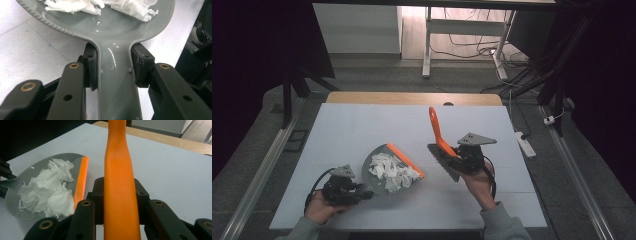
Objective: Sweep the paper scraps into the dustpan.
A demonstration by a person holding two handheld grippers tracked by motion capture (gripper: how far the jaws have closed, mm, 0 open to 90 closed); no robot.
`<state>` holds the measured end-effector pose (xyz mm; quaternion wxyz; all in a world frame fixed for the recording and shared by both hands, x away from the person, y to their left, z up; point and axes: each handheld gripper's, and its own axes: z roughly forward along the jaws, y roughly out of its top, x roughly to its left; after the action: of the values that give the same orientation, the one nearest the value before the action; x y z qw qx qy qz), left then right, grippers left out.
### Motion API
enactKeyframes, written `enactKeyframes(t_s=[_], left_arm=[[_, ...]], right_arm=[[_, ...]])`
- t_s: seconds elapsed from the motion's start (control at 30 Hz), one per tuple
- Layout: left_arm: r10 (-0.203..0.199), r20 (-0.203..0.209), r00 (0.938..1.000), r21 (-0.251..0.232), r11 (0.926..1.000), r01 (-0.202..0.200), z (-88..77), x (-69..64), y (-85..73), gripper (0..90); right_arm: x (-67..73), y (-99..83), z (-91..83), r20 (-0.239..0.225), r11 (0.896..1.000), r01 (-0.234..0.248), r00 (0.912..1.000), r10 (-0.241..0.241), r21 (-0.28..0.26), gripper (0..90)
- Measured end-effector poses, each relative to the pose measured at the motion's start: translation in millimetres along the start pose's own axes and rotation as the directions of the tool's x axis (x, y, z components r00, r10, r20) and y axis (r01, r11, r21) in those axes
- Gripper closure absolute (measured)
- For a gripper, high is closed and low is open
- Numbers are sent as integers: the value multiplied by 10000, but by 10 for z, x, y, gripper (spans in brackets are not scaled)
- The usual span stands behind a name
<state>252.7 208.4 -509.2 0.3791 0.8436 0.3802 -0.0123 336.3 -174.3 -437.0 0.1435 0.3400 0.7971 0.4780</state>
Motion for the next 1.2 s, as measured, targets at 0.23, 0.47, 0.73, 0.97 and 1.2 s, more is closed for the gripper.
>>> enactKeyframes(t_s=[0.23, 0.47, 0.73, 0.97, 1.2], left_arm=[[-300, -290, 9991, -389, 9988, 289, -19, -21, -3, 616], [-795, -569, 9952, -946, 9928, 739, -50, -46, 5, 616], [-1479, -990, 9840, -1618, 9781, 1307, -110, -32, -3, 616], [-2067, -1180, 9713, -1970, 9635, 1811, -145, -1, -27, 616], [-2519, -1322, 9587, -2268, 9492, 2182, -172, 39, -62, 616]], right_arm=[[-64, -29, -102, 108, 9999, -38, 9999, 40, -113, 705], [-155, -78, -206, 141, 9997, -157, 9998, 160, -195, 705], [-258, -163, -298, 256, 9994, -328, 9991, 331, -142, 705], [-319, -220, -336, 241, 9989, -463, 9986, 464, -32, 705], [-371, -295, -339, -157, 9979, -624, 9979, 626, 156, 705]])
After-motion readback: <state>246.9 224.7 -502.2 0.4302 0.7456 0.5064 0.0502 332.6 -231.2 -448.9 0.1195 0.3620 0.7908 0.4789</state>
